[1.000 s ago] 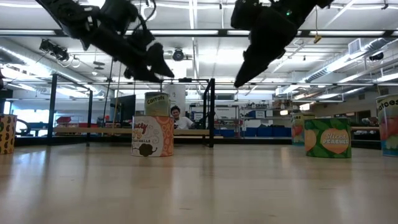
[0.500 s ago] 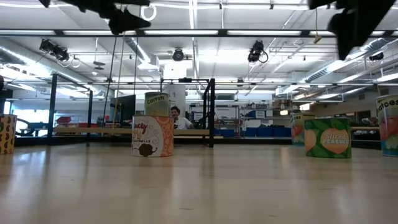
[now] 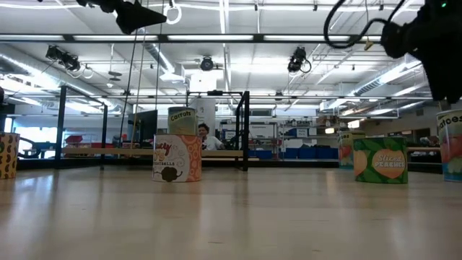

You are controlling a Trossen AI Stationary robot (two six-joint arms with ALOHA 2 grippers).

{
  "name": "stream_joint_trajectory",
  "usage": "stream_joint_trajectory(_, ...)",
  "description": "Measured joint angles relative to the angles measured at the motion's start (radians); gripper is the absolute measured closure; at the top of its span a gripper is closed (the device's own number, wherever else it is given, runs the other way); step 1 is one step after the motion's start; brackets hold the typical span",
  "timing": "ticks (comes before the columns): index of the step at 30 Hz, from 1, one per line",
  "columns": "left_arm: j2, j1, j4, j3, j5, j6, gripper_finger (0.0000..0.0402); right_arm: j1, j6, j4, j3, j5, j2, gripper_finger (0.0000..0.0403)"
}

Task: Pick and place cans onto a shelf
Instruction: Put the bottom canned tomatoes on the shelf

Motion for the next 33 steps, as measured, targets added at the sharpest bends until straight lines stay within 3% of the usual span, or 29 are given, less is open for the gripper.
stream_joint_trajectory(16, 0.0, 0.0, -0.099, 0.0, 0.0, -0.04, 0.0024, -0.055, 0.066, 0.134, -0.124, -0.107, 0.0, 0.0029)
stream_joint_trajectory(23, -0.015, -0.027, -0.138, 0.0, 0.002, -0.063, 0.0024, -0.053, 0.104, 0.232, -0.197, -0.205, 0.002, 0.0039)
stream_joint_trajectory(28, -0.079, -0.054, -0.188, 0.0, -0.002, -0.066, 0.0024, -0.053, 0.092, 0.258, -0.176, -0.176, 0.002, 0.0089)
stream_joint_trajectory(33, -0.142, -0.059, -0.242, 0.0, -0.008, -0.066, 0.0024, -0.065, 0.02, 0.227, -0.057, -0.111, 0.016, 0.0091)
